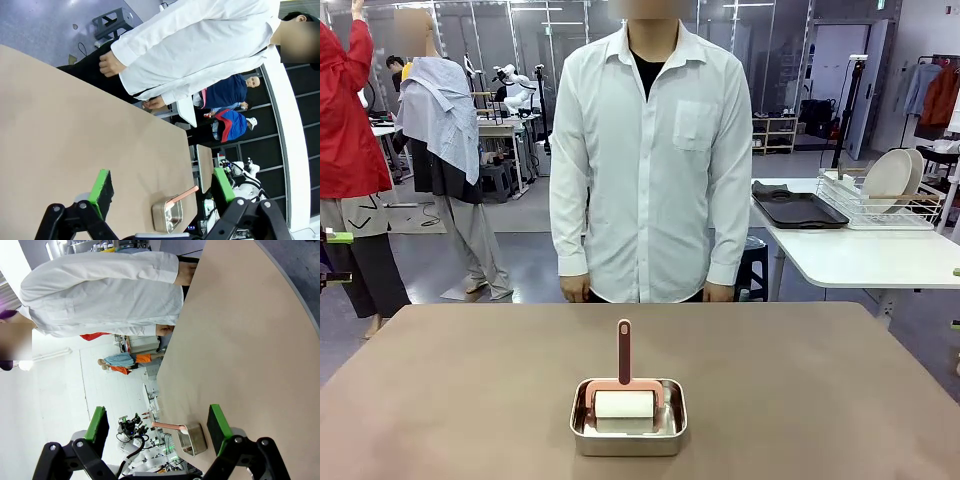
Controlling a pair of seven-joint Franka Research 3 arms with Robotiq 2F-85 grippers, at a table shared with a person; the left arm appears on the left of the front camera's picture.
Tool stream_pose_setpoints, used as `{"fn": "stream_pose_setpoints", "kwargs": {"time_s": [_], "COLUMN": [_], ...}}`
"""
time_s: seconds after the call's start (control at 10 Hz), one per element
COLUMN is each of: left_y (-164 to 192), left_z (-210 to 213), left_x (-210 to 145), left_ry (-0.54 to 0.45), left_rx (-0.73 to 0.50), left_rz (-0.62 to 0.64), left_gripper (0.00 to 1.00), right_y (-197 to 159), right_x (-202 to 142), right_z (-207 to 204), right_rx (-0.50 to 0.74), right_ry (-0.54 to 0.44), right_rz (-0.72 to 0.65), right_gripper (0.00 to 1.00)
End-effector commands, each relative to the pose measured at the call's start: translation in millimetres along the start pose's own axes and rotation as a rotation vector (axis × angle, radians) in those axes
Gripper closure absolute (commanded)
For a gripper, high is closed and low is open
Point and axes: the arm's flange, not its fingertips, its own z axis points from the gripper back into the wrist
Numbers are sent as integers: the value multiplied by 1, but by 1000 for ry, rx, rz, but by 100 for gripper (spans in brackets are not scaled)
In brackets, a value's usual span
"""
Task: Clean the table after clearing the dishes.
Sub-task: Place the Lint Roller back on top of the Airtight Container.
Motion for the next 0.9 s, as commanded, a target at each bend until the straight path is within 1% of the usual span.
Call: {"fn": "stream_pose_setpoints", "kwargs": {"time_s": [0.0,0.8], "left_y": [-4,-4], "left_z": [2,2], "left_x": [1,1], "left_ry": [6,6], "left_rx": [-1,-1], "left_rz": [-4,-4], "left_gripper": [0,0], "right_y": [1,1], "right_x": [-2,-2], "right_z": [2,2], "right_rx": [-9,-9], "right_ry": [12,12], "right_rz": [5,5], "right_gripper": [0,0]}}
